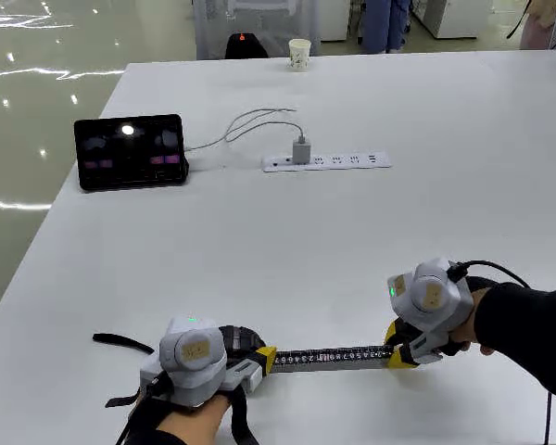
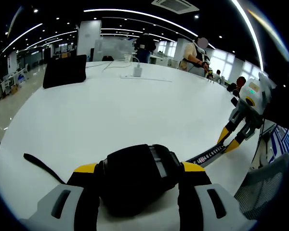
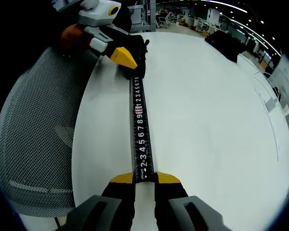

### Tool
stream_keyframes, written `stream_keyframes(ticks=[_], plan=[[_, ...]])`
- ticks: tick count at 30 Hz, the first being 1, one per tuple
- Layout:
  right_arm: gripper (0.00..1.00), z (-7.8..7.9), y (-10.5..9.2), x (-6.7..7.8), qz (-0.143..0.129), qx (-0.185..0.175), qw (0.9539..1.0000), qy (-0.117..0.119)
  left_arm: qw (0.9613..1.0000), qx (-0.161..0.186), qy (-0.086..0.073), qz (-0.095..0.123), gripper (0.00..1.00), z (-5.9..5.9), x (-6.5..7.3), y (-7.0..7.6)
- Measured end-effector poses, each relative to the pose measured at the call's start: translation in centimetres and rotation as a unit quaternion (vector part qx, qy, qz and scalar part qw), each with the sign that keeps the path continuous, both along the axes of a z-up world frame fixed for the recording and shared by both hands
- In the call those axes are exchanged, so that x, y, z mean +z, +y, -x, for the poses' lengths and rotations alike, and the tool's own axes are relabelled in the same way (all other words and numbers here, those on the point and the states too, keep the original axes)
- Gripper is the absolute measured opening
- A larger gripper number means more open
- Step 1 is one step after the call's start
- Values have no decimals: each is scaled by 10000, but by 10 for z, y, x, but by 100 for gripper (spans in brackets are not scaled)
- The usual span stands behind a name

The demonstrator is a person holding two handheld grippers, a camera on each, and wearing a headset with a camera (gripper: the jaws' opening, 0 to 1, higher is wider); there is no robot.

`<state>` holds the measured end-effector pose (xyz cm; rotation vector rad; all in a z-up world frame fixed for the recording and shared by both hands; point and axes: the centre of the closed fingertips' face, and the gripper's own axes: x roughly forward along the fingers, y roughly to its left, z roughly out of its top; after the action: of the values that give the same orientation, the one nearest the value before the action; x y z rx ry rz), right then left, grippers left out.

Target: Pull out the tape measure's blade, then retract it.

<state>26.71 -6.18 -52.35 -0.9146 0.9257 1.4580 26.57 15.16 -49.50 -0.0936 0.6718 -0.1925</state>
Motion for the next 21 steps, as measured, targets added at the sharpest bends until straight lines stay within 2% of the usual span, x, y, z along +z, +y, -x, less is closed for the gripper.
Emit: stream_keyframes(ticks=[21], plan=[[11,1,9,0,-3,4,10000,-8,10000,-10,-3,7,61,1,1,0]])
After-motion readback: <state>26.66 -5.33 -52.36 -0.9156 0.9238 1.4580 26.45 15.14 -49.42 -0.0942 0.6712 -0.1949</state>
